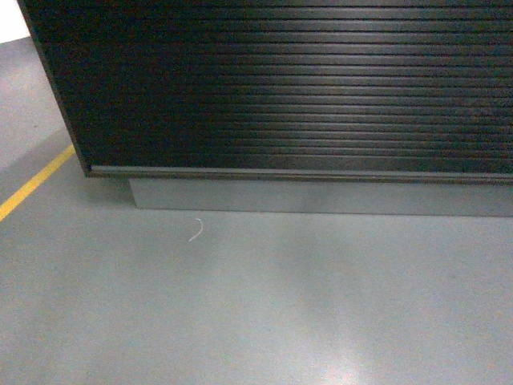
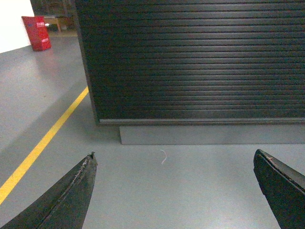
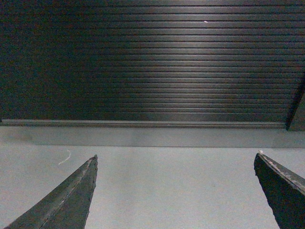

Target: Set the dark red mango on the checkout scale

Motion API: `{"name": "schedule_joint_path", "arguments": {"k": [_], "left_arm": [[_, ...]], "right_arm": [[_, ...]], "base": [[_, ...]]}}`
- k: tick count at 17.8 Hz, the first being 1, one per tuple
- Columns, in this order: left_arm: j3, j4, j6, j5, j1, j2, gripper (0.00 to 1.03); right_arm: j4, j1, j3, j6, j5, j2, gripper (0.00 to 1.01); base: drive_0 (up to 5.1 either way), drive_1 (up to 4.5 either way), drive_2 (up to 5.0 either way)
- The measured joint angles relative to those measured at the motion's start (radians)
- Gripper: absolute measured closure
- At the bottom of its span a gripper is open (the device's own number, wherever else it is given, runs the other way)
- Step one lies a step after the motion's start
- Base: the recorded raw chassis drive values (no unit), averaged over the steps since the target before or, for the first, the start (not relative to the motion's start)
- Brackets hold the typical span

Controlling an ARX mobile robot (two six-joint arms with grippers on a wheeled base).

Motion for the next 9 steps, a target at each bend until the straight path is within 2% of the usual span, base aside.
{"name": "schedule_joint_path", "arguments": {"k": [9], "left_arm": [[0.000,0.001,0.000,0.000,0.000,0.000,0.05]], "right_arm": [[-0.001,0.000,0.000,0.000,0.000,0.000,0.03]], "base": [[0.0,3.00,-2.9]]}}
